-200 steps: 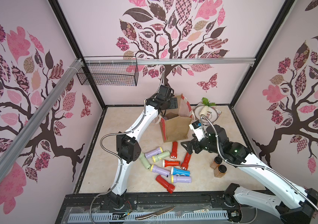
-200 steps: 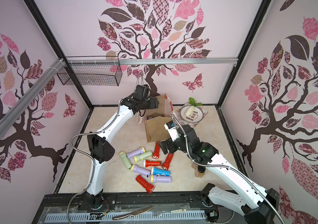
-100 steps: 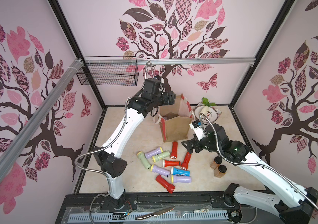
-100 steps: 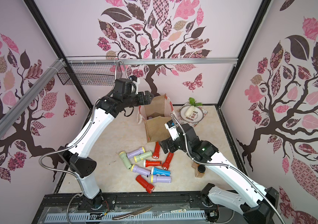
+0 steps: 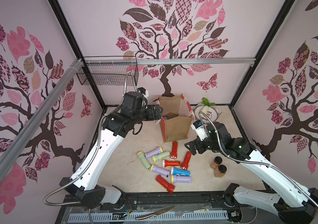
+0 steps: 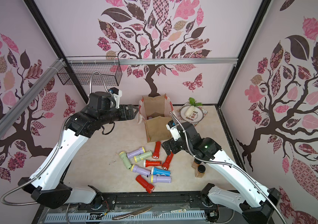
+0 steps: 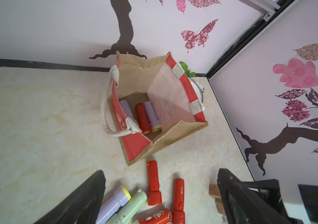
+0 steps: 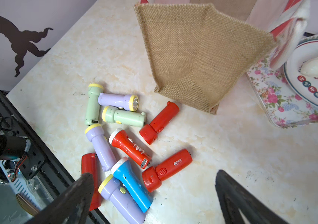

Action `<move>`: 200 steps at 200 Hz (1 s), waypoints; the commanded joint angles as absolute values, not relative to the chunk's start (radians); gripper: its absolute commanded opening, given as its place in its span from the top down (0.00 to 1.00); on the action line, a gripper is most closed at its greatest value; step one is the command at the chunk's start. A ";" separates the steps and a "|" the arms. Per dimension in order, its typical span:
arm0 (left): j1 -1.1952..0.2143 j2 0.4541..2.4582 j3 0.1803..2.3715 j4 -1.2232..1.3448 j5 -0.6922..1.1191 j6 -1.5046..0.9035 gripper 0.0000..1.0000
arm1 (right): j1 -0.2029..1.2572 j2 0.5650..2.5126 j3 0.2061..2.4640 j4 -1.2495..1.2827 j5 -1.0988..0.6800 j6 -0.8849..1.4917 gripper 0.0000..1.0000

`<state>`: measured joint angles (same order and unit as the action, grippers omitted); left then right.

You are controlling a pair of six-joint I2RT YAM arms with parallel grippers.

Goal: Put the flashlights into the tote bags
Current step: Pick up the flashlight from the center of the board.

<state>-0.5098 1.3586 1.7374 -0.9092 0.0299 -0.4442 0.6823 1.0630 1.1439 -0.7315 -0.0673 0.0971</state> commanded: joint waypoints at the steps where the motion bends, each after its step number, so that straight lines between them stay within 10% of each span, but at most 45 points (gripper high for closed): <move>1: -0.503 1.268 1.654 -0.995 -0.028 -0.451 0.07 | 0.684 1.074 1.168 -0.789 -0.091 0.093 0.00; 200: -0.471 0.810 1.156 -1.127 0.086 -0.713 0.08 | 0.689 1.172 1.030 -0.721 -0.262 0.112 0.00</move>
